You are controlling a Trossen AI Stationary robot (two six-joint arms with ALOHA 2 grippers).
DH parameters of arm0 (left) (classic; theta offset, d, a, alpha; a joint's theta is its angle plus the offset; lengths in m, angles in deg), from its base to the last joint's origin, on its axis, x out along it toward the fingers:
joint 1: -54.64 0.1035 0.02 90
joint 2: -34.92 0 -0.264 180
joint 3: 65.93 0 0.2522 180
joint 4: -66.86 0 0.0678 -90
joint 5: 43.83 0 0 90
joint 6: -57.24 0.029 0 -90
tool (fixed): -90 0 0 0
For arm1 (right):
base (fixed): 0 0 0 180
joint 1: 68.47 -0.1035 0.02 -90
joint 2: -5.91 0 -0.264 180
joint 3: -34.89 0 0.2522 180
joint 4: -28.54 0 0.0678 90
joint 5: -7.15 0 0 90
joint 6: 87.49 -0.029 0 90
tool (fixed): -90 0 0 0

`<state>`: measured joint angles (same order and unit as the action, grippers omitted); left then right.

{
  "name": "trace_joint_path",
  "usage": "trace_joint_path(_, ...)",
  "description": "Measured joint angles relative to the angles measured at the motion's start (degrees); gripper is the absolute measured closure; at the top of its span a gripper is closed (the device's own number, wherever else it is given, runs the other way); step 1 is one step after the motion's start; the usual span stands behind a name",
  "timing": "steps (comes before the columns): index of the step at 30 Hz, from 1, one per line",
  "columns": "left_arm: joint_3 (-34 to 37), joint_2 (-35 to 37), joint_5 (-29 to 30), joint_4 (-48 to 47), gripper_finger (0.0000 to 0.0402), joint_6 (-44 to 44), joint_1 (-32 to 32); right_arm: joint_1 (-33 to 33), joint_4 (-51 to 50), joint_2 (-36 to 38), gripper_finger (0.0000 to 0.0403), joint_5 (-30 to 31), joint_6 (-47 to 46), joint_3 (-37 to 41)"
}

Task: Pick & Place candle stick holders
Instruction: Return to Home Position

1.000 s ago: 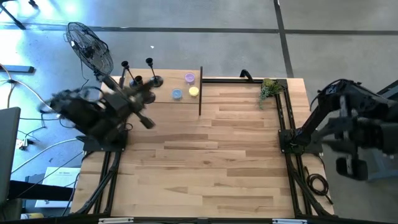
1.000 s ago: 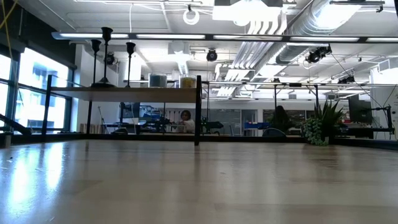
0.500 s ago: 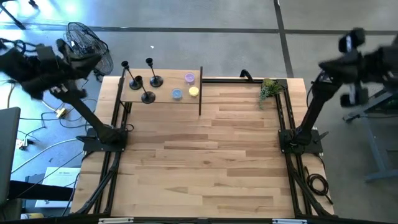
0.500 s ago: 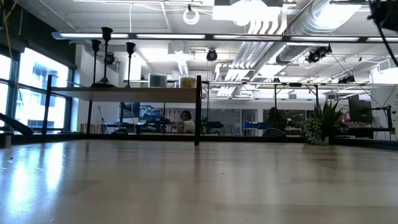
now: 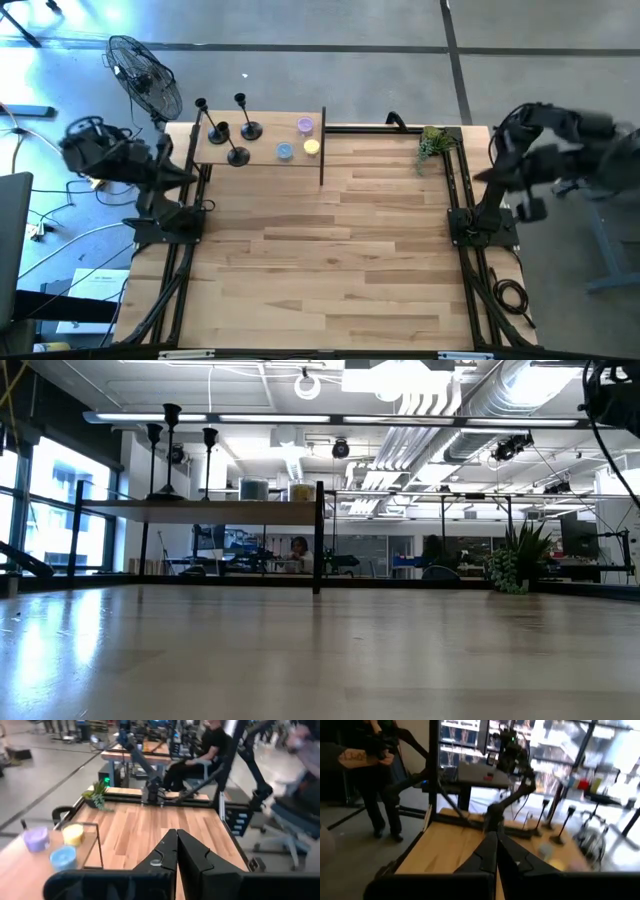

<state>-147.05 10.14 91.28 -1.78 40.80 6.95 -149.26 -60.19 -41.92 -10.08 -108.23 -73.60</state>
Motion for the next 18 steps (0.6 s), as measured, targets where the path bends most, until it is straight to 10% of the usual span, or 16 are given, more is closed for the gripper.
trace_joint_path(7, 20.8, 13.1, -3.5, 19.6, 0.0401, 1.3, 0.0, 0.0, 5.7, 7.9, 0.0403, 4.7, -17.2, 22.4)
trace_joint_path(18, 46.9, 24.2, -12.1, 42.5, 0.0401, 4.4, 0.0, 0.0, 32.4, 20.7, 0.0403, 8.2, -15.5, 49.4)
